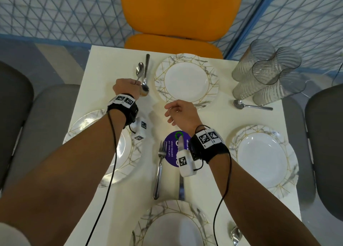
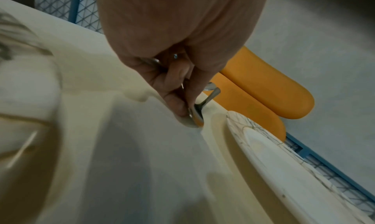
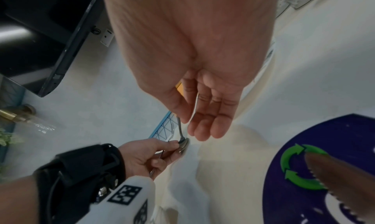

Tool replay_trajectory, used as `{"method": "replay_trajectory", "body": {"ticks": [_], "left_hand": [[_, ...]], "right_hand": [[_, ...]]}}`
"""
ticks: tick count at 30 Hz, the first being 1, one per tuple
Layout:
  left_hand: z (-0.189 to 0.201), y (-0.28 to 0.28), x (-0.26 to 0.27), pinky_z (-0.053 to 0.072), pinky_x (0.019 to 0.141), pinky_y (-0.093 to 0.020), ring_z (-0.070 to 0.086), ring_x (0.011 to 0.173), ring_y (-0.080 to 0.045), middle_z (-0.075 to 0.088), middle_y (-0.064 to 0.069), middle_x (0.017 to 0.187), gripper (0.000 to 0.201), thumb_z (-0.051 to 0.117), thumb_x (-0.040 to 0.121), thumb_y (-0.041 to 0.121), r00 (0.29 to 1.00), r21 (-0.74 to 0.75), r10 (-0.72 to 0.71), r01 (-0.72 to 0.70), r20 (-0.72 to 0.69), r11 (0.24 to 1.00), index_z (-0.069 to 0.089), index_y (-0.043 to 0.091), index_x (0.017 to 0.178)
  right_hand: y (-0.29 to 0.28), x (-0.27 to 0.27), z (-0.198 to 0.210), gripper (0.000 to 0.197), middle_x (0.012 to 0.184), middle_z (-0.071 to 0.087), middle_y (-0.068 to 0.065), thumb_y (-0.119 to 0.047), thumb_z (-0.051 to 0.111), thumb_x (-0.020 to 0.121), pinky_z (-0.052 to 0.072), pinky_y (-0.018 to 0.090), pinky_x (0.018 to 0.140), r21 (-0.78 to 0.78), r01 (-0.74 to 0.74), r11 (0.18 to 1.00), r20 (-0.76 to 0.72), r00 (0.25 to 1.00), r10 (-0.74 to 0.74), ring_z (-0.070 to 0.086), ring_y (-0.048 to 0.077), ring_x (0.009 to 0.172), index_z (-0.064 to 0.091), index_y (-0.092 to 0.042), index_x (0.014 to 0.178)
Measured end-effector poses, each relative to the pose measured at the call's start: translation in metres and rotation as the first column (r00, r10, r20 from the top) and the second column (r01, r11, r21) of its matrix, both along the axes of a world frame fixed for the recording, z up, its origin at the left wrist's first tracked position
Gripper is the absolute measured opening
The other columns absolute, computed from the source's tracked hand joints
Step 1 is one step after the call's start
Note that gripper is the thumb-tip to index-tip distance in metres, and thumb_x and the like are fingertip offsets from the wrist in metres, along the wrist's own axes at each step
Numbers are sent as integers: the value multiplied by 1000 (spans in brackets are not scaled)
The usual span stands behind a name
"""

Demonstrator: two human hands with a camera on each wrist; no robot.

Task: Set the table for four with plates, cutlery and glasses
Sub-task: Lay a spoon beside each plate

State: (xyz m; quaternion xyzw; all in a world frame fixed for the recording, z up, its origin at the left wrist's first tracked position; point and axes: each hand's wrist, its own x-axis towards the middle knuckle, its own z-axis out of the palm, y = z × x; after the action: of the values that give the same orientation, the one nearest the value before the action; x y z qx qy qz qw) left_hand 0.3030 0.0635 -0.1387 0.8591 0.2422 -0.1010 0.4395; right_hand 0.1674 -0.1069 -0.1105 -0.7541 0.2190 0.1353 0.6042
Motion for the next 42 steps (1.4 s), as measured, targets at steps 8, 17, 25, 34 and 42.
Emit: {"method": "replay_trajectory", "body": {"ticks": [8,17,25,34,42], "left_hand": [[-2,15,17,61,87,-31,75,94,-22,79,-5,101,13,79,86,15,1000,116,-1,0,4,993,82,15,99],[-2,25,17,59,94,-35,74,101,-26,79,-8,107,14,76,90,14,1000,145,-24,21,18,989,82,15,103],[-1,28,15,58,94,-33,73,101,-27,78,-9,108,18,78,89,18,999,114,-41,38,18,993,81,13,106],[1,30,14,57,82,-25,70,88,-21,79,-6,107,21,82,85,21,1000,62,-12,13,-20,998,82,17,106],[7,36,5,59,81,-25,75,88,-22,79,-7,99,21,84,82,22,999,18,21,-21,27,1000,83,16,103]], "right_hand": [[-3,-2,-3,23,86,75,8,-1,53,88,56,31,60,-11,-1,1000,-1,1000,1,67,17,62,71,-12,98],[-4,-1,-9,25,83,75,4,-2,51,89,57,31,61,-39,-3,999,-2,1000,3,68,14,60,71,-15,96],[-3,0,-11,25,83,75,3,-2,51,89,57,32,61,-48,-9,999,-8,1000,9,68,14,60,71,-15,97],[1,-1,-12,26,83,75,5,-1,50,89,56,30,60,-41,-13,999,-9,1000,12,67,15,61,71,-14,98],[1,-3,-12,26,84,76,4,-2,50,90,56,30,59,-50,-13,999,-2,1000,12,67,14,61,71,-15,97]]}}
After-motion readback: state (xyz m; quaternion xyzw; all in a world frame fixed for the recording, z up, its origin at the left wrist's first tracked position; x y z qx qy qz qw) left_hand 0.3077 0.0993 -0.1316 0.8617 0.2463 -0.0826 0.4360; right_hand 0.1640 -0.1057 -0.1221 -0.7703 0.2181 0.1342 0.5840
